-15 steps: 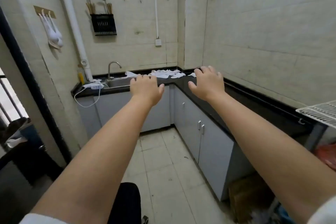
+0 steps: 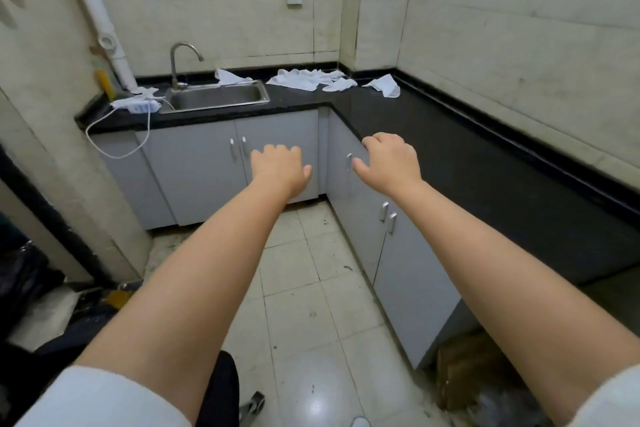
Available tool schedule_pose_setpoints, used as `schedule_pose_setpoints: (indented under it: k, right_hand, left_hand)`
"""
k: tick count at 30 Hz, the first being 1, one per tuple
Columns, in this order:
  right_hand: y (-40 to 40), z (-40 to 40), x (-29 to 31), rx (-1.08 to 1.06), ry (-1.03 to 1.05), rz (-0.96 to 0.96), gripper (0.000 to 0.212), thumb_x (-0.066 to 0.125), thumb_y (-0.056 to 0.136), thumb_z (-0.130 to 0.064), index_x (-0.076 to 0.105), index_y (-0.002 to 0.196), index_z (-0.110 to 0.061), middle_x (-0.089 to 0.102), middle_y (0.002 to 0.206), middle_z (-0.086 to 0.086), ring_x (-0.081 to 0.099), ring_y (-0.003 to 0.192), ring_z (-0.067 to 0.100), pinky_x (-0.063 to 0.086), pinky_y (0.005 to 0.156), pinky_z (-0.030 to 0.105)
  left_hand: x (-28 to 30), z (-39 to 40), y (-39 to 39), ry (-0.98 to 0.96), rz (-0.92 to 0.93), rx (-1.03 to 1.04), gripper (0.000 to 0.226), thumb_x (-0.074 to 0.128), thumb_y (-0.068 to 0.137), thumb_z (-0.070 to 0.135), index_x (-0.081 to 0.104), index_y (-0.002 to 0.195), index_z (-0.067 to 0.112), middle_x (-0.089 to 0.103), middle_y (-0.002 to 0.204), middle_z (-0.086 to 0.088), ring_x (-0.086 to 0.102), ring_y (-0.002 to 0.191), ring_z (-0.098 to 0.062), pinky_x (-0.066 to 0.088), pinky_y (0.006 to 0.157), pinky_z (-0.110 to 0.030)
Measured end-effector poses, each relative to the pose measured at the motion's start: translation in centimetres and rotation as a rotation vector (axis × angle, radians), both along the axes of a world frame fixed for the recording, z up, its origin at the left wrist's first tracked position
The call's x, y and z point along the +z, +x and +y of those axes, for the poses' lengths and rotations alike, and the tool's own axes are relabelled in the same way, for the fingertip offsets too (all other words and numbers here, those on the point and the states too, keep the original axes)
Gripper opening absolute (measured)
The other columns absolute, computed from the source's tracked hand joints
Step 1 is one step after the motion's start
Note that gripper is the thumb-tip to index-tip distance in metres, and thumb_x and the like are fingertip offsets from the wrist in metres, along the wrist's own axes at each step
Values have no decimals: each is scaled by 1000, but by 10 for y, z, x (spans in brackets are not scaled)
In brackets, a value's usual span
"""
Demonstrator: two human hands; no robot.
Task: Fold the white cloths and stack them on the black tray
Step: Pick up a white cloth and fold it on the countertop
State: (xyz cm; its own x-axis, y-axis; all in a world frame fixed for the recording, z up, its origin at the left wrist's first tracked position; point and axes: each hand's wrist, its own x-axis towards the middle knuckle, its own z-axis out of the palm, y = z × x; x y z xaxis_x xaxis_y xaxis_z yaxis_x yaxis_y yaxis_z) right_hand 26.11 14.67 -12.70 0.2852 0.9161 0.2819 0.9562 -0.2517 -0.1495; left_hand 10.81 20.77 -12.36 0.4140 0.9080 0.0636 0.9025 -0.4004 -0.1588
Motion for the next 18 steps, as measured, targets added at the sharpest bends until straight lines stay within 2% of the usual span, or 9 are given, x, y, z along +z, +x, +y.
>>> schedule_pose_setpoints:
  k: [7, 18]
  right_hand:
    - [87, 167, 17, 44, 23, 20, 41, 46, 89, -29, 51, 122, -5, 52, 128, 14, 42, 123, 32, 37, 98, 40]
    - [153, 448, 3, 112, 7, 31, 37, 46, 89, -28, 52, 118, -4, 53, 125, 14, 43, 120, 32, 37, 98, 41]
  left_hand:
    - [16, 158, 84, -10, -8, 45, 46, 29, 99, 39, 42, 128, 6, 50, 131, -18, 44, 123, -33, 36, 99, -42]
    - [4, 432, 145, 2, 4, 91, 45, 32, 98, 38, 43, 130, 8, 49, 134, -16, 43, 125, -33, 35, 100, -42]
